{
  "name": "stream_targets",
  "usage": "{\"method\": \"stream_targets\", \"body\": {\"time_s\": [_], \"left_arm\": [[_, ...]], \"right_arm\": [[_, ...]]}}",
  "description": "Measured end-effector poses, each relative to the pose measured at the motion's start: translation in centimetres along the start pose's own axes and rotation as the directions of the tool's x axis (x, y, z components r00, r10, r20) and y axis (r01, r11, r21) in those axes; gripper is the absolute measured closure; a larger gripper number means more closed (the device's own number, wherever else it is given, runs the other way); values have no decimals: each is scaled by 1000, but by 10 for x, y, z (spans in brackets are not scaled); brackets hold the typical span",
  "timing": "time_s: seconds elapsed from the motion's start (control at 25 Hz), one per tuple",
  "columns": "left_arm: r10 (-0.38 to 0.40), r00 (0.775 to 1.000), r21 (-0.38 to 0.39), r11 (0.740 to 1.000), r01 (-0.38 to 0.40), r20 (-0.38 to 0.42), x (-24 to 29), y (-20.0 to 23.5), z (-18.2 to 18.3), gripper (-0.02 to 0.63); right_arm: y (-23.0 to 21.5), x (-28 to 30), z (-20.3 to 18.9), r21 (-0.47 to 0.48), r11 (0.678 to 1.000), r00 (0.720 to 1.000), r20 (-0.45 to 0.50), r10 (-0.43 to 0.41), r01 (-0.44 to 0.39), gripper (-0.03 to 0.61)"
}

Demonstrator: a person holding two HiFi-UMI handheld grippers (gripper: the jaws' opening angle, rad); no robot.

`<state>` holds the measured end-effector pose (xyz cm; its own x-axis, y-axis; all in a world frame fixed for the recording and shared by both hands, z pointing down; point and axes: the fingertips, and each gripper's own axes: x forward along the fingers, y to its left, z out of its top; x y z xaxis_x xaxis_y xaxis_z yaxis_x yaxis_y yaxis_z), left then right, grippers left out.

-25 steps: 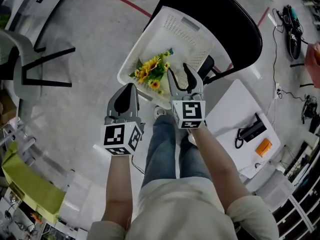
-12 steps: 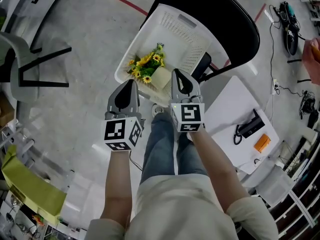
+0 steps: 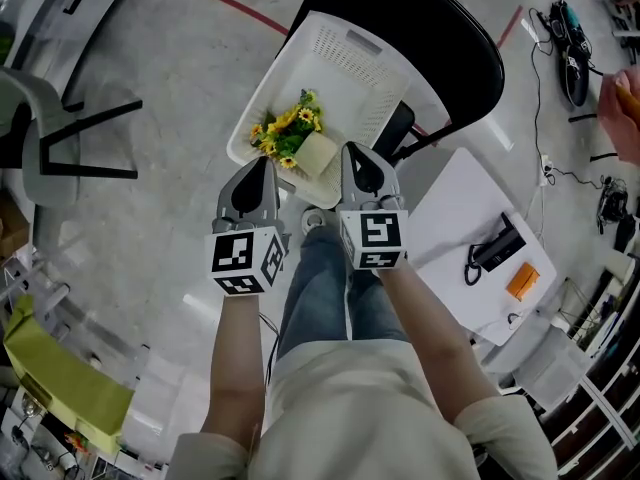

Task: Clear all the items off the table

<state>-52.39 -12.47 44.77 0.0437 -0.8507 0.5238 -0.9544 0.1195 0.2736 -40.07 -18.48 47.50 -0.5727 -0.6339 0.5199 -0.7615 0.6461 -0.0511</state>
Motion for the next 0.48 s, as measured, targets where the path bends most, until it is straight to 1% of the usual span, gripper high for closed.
{"method": "stream_targets", "body": {"time_s": [0.28,0.48], "left_arm": [[-11,1000,-5,1000,11,-3,-9,-8,5,606],[-22,1000,14,1000,22,-7,-18,-19,6,606]], "right_arm": [[7,-19,13,3,1000,1000,14,14,-14,581],[11,-39,23,-4,1000,999,40,17,-17,581]]}}
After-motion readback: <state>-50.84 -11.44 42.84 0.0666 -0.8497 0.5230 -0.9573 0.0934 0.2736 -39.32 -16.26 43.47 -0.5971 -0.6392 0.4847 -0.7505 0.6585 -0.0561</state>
